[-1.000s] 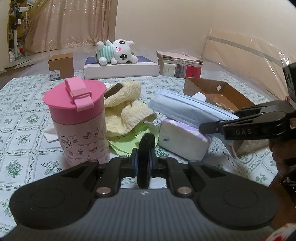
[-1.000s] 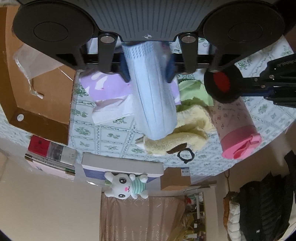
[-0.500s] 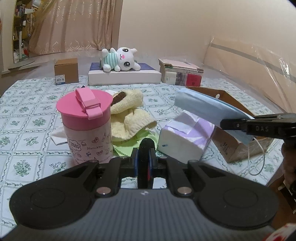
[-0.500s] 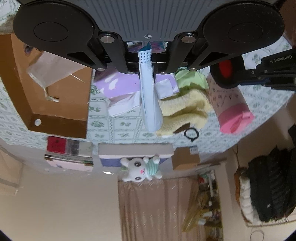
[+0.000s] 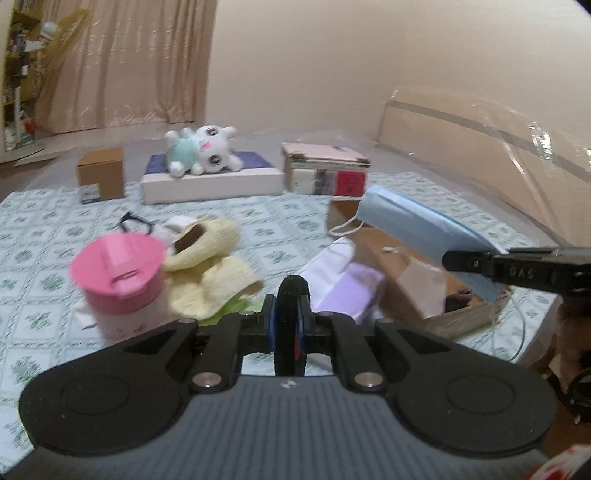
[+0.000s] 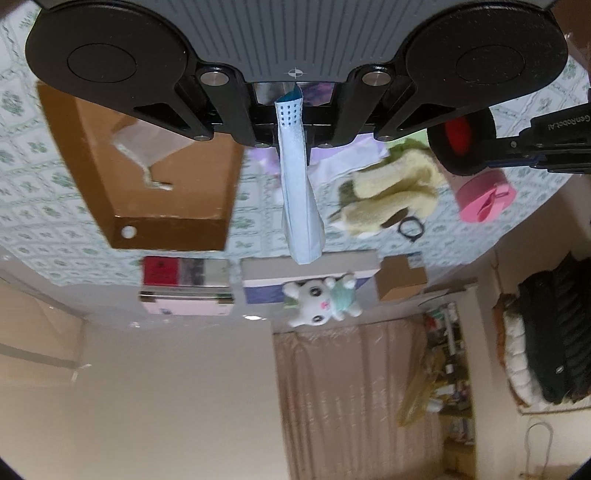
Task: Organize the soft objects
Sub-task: 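Carry the pad with the left gripper into the box while the right gripper carries the mask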
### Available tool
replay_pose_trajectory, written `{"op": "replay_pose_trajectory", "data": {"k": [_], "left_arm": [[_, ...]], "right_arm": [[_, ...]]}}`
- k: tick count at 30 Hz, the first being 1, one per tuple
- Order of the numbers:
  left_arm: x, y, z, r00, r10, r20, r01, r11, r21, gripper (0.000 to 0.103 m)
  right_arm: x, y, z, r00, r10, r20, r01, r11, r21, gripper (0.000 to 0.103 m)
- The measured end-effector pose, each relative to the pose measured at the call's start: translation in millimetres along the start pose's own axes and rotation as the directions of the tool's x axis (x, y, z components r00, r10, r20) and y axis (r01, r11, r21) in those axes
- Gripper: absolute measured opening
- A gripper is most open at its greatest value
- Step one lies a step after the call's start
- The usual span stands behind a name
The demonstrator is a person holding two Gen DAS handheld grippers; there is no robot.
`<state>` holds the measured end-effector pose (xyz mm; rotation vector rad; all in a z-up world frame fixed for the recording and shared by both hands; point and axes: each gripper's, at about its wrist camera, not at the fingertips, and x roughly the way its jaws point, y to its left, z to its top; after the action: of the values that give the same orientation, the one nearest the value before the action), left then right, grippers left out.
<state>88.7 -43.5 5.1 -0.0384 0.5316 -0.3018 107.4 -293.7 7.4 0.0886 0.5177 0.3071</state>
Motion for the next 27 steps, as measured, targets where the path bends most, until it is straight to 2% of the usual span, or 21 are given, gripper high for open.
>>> {"op": "replay_pose_trajectory", "data": {"k": [7, 16, 21, 27], "left_arm": [[27.8, -43.2, 26.0, 0.995, -0.102, 0.008, 0.102, 0.994, 0.025, 0.009], [81.9, -99.4, 50.6, 0.976, -0.218, -0.012, 0.218, 0.975, 0.044, 0.009], [113.8, -121.2, 54.6, 0.969, -0.245, -0.034, 0.247, 0.968, 0.052, 0.009], [149.6, -136.0, 55.7, 0.969, -0.242, -0.052, 0.245, 0.968, 0.055, 0.009]], "right_arm": [[-17.4, -46.8, 1.3, 0.996, -0.09, 0.019, 0.089, 0.994, 0.067, 0.003], [-23.6, -101.8, 2.4, 0.984, -0.18, 0.017, 0.176, 0.975, 0.133, 0.003], [-18.5, -120.1, 2.9, 0.979, -0.202, 0.01, 0.198, 0.968, 0.153, 0.003], [-7.5, -131.9, 3.1, 0.976, -0.219, -0.01, 0.218, 0.963, 0.156, 0.003]]}}
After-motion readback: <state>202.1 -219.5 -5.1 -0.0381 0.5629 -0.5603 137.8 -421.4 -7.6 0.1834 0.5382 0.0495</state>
